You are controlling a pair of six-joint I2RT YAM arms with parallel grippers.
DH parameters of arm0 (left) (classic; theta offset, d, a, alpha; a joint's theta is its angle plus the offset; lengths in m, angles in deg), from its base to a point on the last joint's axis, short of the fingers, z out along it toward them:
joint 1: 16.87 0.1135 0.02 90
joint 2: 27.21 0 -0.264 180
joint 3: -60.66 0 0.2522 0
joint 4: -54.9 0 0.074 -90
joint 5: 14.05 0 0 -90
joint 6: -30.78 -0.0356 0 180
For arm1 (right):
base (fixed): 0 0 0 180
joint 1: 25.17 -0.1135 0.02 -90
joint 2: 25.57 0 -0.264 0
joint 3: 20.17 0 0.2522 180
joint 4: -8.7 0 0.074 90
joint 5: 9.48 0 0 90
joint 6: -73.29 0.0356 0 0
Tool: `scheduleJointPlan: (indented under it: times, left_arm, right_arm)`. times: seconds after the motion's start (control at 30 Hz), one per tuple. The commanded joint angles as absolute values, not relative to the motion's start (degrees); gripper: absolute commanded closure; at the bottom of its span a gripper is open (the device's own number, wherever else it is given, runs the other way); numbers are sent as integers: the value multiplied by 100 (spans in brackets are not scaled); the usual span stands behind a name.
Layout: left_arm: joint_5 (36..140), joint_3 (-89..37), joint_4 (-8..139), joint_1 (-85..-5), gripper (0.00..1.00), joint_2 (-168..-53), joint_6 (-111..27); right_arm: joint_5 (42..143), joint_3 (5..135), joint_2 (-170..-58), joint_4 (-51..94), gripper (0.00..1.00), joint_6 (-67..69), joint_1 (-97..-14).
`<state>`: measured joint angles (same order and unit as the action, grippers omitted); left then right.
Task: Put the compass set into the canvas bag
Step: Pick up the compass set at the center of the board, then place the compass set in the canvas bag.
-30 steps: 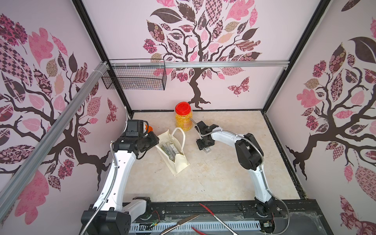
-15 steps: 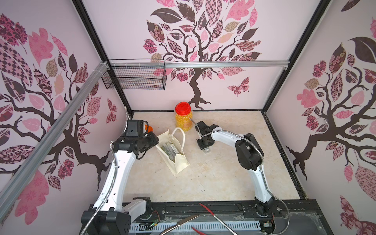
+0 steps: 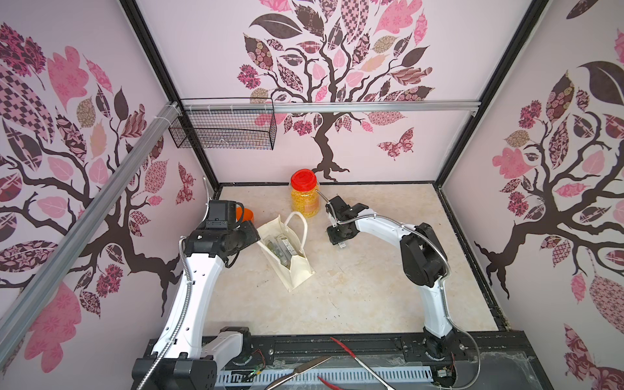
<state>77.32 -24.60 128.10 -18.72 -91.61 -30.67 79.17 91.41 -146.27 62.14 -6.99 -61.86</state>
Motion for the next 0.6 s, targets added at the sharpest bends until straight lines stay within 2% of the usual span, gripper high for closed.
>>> scheduleJointPlan:
  times: [0.0,0.3,0.57]
  left_arm:
    - [7573,-2793,12899,-1712,37,-9108,-3152]
    - [8349,-2739,12776,-968,36,-9100,-2747]
    - [8325,-2713,12724,-500,35,-9079,-2514]
  right_arm:
    - [8051,9405,-13845,6260,59,-529,-6182]
    - [7717,9833,-12912,6087,59,-440,-6151]
    - [8232,10779,-12721,6298,58,-520,-6211]
